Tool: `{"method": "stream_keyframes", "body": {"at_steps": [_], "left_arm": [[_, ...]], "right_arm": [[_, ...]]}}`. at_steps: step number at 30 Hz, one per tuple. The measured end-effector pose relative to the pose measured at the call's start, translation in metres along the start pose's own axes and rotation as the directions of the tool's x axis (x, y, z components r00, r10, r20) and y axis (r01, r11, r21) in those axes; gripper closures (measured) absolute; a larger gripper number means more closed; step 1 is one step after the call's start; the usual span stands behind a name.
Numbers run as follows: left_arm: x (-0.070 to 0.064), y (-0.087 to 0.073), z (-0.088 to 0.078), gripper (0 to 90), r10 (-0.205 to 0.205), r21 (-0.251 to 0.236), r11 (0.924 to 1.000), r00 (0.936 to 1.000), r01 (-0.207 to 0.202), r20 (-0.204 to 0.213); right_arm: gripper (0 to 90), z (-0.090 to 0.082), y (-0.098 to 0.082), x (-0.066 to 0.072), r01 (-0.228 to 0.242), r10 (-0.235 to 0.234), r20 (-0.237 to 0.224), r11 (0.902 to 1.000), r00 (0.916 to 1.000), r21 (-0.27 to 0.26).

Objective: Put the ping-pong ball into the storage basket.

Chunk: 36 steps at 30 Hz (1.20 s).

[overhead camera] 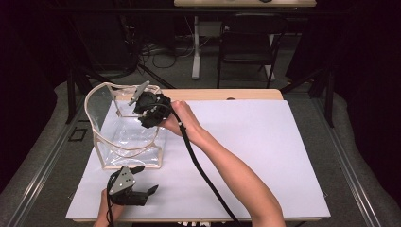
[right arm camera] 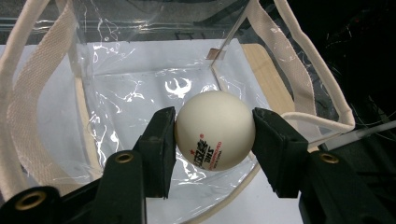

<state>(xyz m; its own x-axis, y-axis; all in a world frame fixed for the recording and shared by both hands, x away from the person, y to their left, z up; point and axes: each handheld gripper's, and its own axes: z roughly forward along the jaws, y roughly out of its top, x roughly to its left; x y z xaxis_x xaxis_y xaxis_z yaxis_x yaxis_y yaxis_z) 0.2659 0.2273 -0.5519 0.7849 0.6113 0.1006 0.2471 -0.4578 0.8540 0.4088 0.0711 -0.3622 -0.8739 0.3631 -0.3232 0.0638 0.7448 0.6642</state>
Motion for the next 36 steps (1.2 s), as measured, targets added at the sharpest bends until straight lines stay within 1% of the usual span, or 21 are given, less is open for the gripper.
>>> {"method": "stream_keyframes", "body": {"at_steps": [7, 17, 28, 31, 36], "left_arm": [[0.0, 0.0, 0.0, 16.3, -0.001, -0.002, 1.0, 1.0, 0.001, 0.001], [0.0, 0.0, 0.0, 16.2, 0.003, 0.0, 1.0, 1.0, -0.003, 0.001], [0.0, 0.0, 0.0, 16.3, 0.003, 0.001, 1.0, 1.0, -0.003, 0.002], [0.0, 0.0, 0.0, 16.3, 0.003, 0.0, 1.0, 1.0, -0.003, 0.002], [0.0, 0.0, 0.0, 16.3, 0.002, 0.0, 1.0, 1.0, -0.002, 0.002]], "right_arm": [[50.6, 0.004, 0.0, 0.002, 0.0, 0.0, -0.011, 0.9999, 0.9999, 0.017], [50.5, 0.01, -0.001, 0.006, 0.017, -0.016, -0.026, 0.999, 0.9995, 0.041], [50.5, 0.016, -0.001, 0.008, 0.02, -0.017, -0.041, 0.9976, 0.999, 0.067], [50.4, 0.017, -0.001, 0.009, 0.015, -0.012, -0.045, 0.9974, 0.9989, 0.07], [50.3, 0.019, -0.001, 0.011, 0.021, -0.017, -0.05, 0.997, 0.9986, 0.075]]}}
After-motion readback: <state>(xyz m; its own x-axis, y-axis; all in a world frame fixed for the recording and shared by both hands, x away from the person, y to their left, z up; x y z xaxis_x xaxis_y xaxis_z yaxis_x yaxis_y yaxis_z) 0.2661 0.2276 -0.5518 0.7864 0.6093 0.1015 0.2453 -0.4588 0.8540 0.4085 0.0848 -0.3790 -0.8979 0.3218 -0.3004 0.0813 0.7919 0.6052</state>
